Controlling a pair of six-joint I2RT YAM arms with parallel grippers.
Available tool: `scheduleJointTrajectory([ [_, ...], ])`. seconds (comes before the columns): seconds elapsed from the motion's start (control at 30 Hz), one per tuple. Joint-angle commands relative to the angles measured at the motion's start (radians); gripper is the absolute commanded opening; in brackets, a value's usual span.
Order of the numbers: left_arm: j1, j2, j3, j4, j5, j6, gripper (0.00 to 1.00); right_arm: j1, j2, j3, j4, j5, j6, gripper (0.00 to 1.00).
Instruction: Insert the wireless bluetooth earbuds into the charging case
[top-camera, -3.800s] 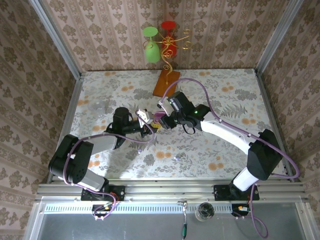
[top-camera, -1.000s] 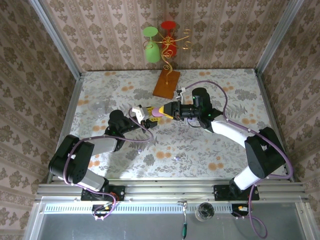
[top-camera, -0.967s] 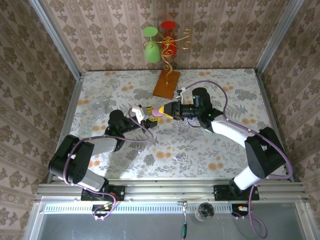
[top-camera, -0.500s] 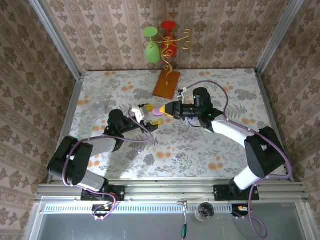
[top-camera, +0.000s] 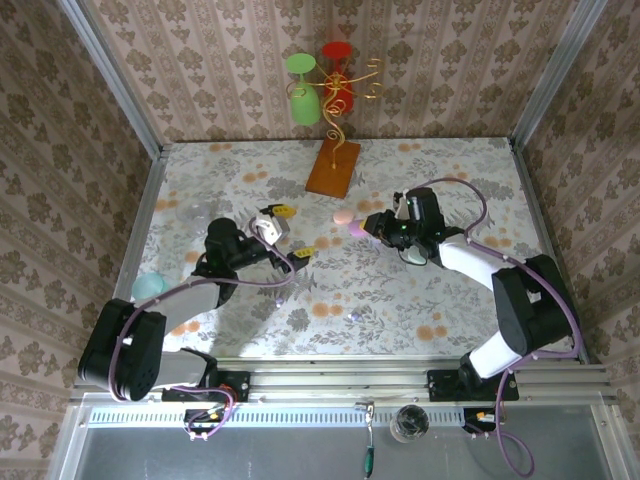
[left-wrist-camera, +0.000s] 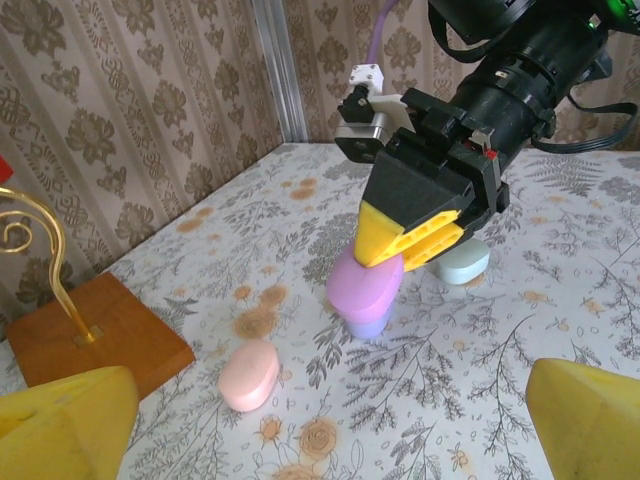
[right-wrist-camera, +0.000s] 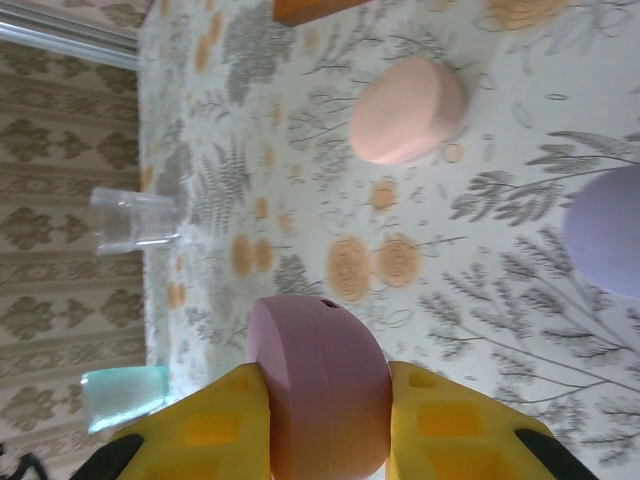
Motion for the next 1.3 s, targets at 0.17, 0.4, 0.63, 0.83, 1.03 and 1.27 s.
scheduleJointTrajectory([
  [0.17,0.013,-0.023,-0.013,-0.056,-0.027,0.037,1.00,0.002,0.114,-0.006,-0.013,0.082,-0.037,0.17],
  [0.4,0.023,-0.023,-0.009,-0.067,-0.041,0.028,1.00,0.001,0.176,-0.005,-0.045,0.129,-0.073,0.20],
  [0.63,0.028,-0.004,-0.001,-0.067,-0.036,0.021,1.00,0.019,0.231,0.022,-0.007,0.037,-0.049,0.22],
  [0.83,0.028,0.009,0.001,-0.050,-0.038,0.013,1.00,0.071,0.296,0.088,0.029,0.016,-0.016,0.22],
  [1.03,0.033,0.009,-0.004,-0.048,-0.047,0.012,1.00,0.115,0.339,0.168,0.013,0.047,-0.011,0.31],
  [1.27,0.042,0.009,-0.011,-0.047,-0.045,0.006,1.00,0.115,0.206,0.171,-0.181,0.174,-0.163,0.58],
])
